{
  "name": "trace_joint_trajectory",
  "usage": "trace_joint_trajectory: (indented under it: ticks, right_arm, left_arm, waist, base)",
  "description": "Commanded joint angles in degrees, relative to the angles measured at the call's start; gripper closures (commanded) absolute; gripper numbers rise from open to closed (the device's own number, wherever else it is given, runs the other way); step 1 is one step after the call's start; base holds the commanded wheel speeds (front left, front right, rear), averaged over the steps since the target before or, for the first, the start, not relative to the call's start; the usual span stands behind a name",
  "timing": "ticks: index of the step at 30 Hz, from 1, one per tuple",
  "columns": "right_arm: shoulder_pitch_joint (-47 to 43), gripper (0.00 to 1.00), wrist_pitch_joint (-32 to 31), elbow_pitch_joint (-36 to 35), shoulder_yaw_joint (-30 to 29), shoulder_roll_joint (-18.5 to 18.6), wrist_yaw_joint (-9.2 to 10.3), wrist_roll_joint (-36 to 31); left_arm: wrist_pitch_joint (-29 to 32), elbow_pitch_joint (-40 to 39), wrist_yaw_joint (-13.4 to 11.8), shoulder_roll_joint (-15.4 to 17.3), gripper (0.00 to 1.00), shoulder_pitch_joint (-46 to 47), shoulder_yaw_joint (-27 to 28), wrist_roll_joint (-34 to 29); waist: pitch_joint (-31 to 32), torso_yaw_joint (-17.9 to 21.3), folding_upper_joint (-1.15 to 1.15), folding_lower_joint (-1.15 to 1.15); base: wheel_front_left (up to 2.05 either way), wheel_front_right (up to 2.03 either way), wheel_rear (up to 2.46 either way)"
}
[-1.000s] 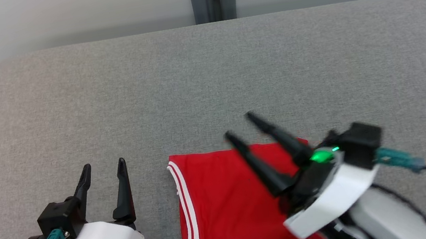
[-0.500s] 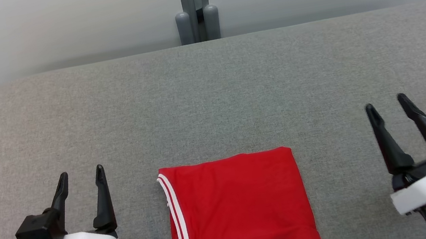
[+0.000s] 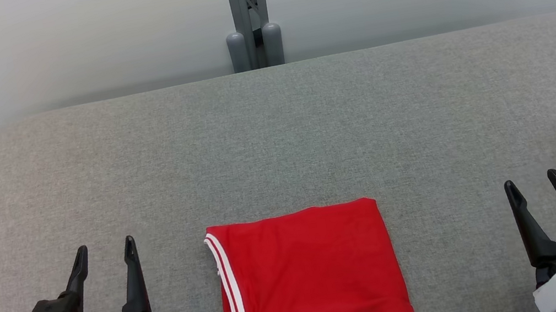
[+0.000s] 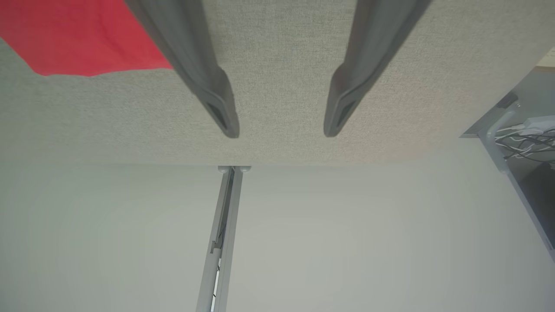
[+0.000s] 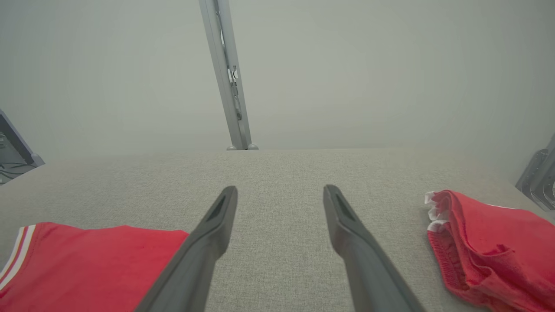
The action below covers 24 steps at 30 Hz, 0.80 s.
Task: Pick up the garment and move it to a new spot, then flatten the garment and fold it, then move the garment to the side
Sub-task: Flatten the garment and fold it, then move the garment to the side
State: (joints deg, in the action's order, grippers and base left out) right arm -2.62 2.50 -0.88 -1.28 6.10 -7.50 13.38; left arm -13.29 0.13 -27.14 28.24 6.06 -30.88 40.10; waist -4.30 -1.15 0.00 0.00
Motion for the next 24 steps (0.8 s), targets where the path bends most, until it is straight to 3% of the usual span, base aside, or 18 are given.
trace_joint_trajectory:
  ticks: [1,7,15,24]
  right_arm:
    - [-0.2,0.00,-0.3,-0.3,-0.2,0.1,0.02,-0.3]
    - [0.1,0.00,-3.2,0.2,1.3,0.0,0.02,0.2]
    - [3.4,0.00,-8.5,7.6,9.5,0.7,0.02,2.4]
    - [4.3,0.00,-12.7,14.5,16.5,-0.5,0.02,5.9]
  left_arm:
    - [0.1,-0.2,-0.3,0.5,0.00,-0.2,0.0,-0.5]
    - [0.6,-1.1,-0.5,0.3,0.00,1.3,-0.5,-0.7]
    - [0.1,-0.4,0.4,-1.2,0.00,2.6,-0.9,-0.5]
    - [-0.4,0.6,1.4,-2.3,0.00,4.3,-1.3,-1.0]
  waist:
    - [0.0,-0.2,0.00,0.00]
    - [-1.1,-2.6,0.00,0.00]
    - [-4.4,-6.7,0.00,0.00]
    - [-6.6,-8.0,0.00,0.00]
  base:
    - [0.00,0.00,0.00]
    - [0.00,0.00,0.00]
    - [0.00,0.00,0.00]
    - [0.00,0.00,0.00]
